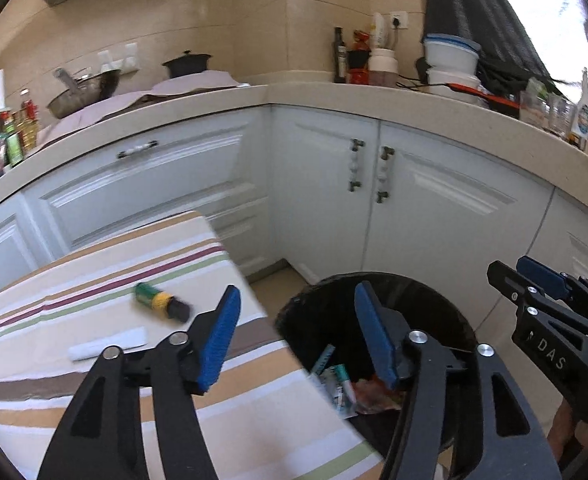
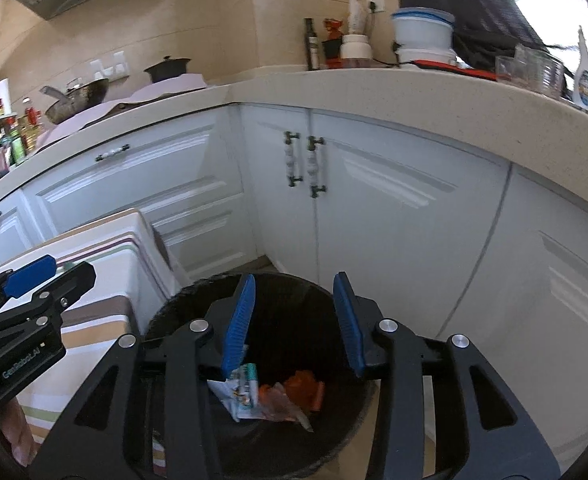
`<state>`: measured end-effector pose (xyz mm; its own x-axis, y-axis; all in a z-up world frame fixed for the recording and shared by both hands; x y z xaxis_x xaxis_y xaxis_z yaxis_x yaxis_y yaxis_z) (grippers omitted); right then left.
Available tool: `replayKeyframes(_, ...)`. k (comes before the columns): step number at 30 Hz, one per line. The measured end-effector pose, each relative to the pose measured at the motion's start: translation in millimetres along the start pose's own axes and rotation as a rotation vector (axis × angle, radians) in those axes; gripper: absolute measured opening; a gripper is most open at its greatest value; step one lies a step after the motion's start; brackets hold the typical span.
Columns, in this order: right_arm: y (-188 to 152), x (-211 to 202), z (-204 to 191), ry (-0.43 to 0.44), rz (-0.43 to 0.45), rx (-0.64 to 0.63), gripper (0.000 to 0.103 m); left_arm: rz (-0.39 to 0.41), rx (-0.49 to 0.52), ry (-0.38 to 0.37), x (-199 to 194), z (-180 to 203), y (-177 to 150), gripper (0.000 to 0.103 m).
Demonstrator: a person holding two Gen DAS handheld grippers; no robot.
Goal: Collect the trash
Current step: 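Move the right gripper back to the table and grasp the green-and-yellow tube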
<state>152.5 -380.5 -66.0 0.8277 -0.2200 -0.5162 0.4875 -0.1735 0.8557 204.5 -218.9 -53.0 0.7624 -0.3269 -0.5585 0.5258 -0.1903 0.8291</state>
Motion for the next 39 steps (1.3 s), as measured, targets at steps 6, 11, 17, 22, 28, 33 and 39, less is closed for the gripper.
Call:
replayKeyframes(6, 9, 3, -45, 0.088, 0.004, -0.045, 0.040, -0.015, -0.070, 0.074, -16, -48, -8, 0.064)
replayKeyframes(11, 16, 5, -95, 0.171, 0.003, -0.101, 0.040, -0.010, -0.123, 0.164, -33, -99, -15, 0.064)
replayKeyframes(17, 17, 11, -152, 0.263, -0.019, -0.152, 0.040, -0.007, -0.170, 0.263, -48, -155, -21, 0.064)
replayKeyframes(22, 14, 22, -194, 0.321, -0.052, -0.198, 0.040, -0.008, -0.214, 0.335, -55, -199, -27, 0.065)
replayKeyframes(28, 12, 35, -232, 0.347, -0.079, -0.251, 0.040, -0.019, -0.253, 0.410, -63, -244, -38, 0.066)
replayKeyframes(33, 8, 51, -254, 0.360, -0.111, -0.274, 0.040, -0.031, -0.281, 0.470, -70, -279, -50, 0.066)
replayKeyframes(39, 1, 72, -272, 0.363, -0.166, -0.308, 0.040, -0.054, -0.319, 0.504, -72, -308, -61, 0.067)
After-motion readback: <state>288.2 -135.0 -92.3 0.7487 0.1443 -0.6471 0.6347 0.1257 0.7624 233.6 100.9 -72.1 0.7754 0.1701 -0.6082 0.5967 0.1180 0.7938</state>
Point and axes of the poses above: each gripper's, at about its wrist camera, not at the fingertips, and x roughly the way its jaws point, z to its right, y to its top, the point moved 9 cm from there along x, roughly the way its jaws point, and after that the axes turned 4 degrees about -x, right-handed, at the moved point
